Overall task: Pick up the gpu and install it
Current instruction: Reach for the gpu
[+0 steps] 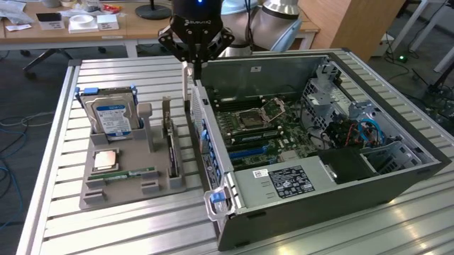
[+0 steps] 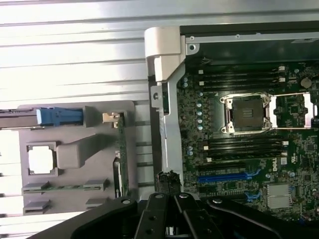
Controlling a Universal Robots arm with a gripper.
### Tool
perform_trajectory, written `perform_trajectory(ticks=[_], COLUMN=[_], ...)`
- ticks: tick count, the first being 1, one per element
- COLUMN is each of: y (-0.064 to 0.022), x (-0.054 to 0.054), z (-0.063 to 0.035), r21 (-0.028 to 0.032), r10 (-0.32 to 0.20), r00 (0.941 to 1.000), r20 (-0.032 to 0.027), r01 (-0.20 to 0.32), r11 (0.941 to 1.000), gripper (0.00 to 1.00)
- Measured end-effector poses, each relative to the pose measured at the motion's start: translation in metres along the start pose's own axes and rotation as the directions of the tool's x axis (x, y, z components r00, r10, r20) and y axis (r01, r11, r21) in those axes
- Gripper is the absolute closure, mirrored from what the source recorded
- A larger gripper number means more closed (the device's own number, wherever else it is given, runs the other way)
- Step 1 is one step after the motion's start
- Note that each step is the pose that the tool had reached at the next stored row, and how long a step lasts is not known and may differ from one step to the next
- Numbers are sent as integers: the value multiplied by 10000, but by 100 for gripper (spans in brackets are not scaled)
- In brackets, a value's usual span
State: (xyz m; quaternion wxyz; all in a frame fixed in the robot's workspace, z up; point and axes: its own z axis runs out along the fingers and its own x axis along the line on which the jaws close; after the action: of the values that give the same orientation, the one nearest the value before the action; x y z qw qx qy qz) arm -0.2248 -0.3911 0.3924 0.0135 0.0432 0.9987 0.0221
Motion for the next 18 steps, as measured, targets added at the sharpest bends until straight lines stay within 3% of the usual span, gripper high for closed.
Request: perform_trajectory(ticks=[10, 18], y=[6, 5], x=[330, 509], z=[-3, -5], r21=[2, 3], r10=[74, 121], r00=[10000, 9999], r20=[4, 6], r01=[-74, -121], r11=[10000, 9999], gripper=[89, 89])
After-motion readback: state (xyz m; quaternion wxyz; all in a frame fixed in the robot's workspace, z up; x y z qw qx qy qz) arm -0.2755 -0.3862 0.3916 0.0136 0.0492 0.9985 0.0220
